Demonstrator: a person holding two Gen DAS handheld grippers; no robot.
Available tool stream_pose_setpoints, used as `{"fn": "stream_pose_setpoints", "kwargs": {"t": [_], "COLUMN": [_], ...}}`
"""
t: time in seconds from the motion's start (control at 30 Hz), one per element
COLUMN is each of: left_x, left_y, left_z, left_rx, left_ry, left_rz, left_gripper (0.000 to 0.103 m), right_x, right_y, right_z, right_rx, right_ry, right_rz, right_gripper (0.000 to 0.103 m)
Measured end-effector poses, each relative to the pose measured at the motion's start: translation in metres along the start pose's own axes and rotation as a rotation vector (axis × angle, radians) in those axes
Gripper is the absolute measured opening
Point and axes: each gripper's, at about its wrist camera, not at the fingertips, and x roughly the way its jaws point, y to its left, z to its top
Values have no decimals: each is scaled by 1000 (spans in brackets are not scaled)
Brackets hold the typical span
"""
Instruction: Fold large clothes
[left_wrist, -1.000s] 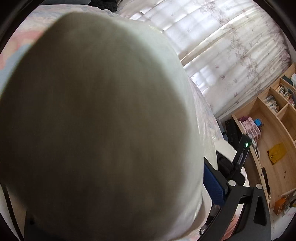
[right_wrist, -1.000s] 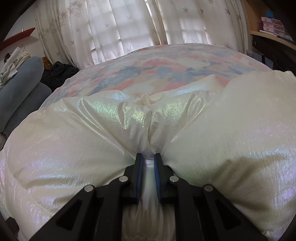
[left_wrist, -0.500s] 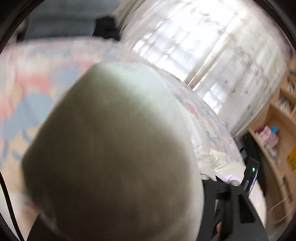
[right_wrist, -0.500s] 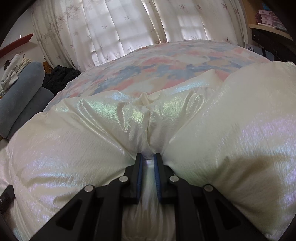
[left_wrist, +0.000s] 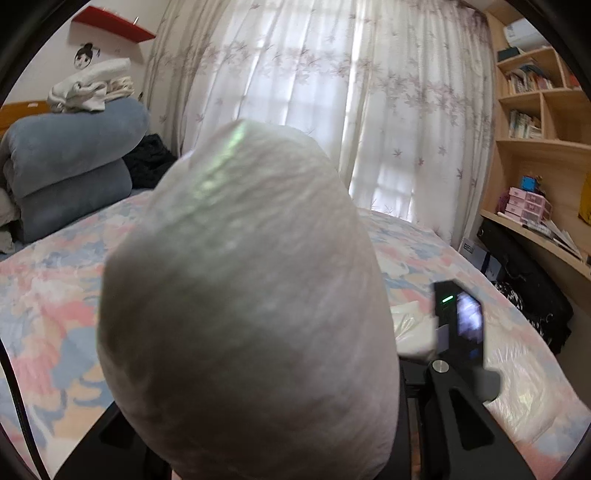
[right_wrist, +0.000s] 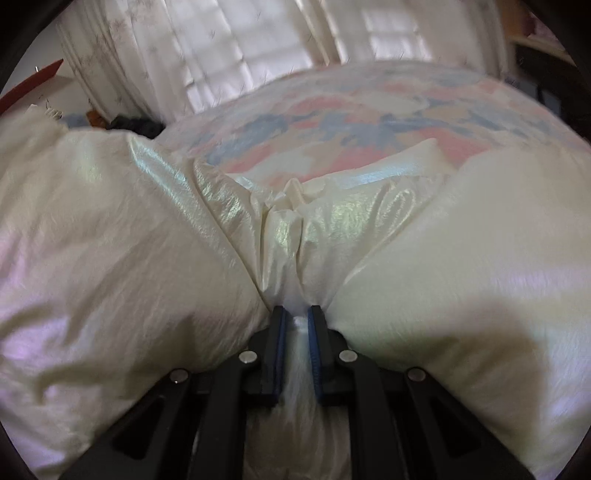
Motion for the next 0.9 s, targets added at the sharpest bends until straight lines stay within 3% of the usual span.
{"fn": "stream_pose_setpoints", "kwargs": {"t": [0.1,0.23,0.43,0.9], "left_x": [-16,-20,-25,-29], "left_y": [22,19,-7,-68], "left_z": [2,8,4,-14], "left_rx": [-7,14,77,243], "left_ry": [10,-11,-19,-63], "left_rz": [1,4,-9,-5], "left_gripper": [30,30,30,31], "right_x": [-26,-56,-34,-12], "right_y": [-7,-6,2,-8], "right_z": [9,-2,-25,-38], "right_rx": [2,-86,-137,-129], "right_ry": [48,58,107,20], "right_rz": [61,80,41,118], "right_gripper": [12,12,12,10]}}
